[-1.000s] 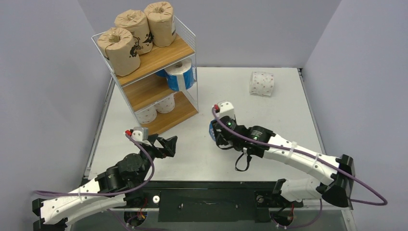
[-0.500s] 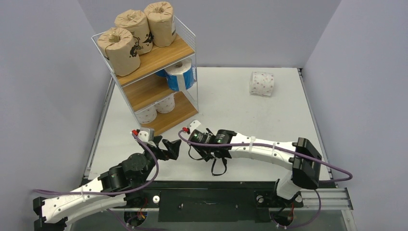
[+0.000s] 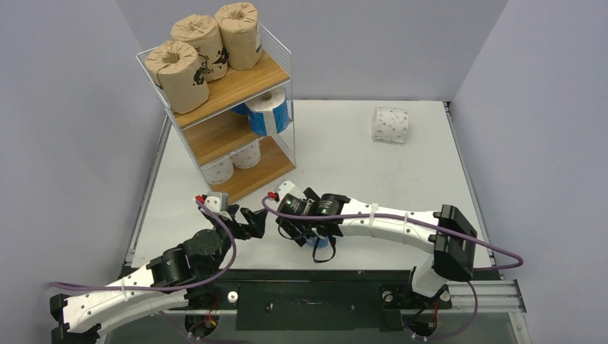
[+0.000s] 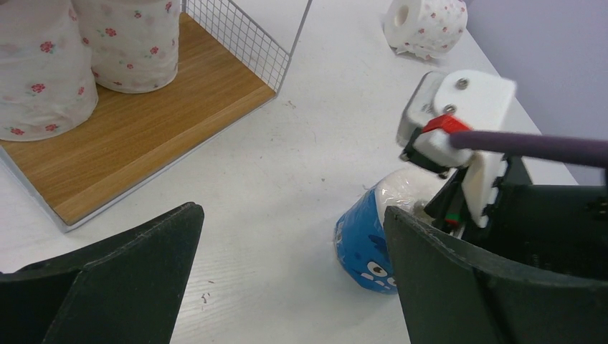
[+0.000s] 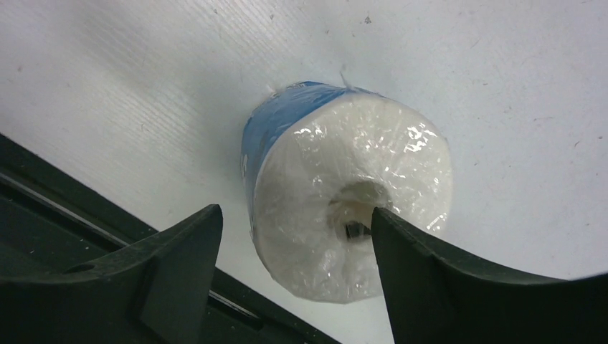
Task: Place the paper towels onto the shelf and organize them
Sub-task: Place the paper towel at the center of the board, then pick up the paper towel from the center of the board.
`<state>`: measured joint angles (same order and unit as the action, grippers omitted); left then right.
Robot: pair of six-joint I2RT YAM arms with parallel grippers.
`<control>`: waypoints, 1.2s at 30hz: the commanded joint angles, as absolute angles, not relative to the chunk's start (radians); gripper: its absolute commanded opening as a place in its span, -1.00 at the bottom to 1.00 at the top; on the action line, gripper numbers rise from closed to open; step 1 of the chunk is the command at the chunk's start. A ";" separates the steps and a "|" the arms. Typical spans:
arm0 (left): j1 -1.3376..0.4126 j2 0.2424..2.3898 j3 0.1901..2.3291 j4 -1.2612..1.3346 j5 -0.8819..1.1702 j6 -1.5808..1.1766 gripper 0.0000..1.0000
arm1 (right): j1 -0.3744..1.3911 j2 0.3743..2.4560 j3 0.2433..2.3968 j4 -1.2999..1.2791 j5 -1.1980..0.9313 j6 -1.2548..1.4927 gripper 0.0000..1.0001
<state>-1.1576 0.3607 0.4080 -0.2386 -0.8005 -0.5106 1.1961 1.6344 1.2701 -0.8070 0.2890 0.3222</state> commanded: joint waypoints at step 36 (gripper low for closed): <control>-1.161 0.419 0.405 -0.305 -0.733 -0.690 0.93 | 0.829 1.217 0.836 -0.459 -0.048 0.666 0.44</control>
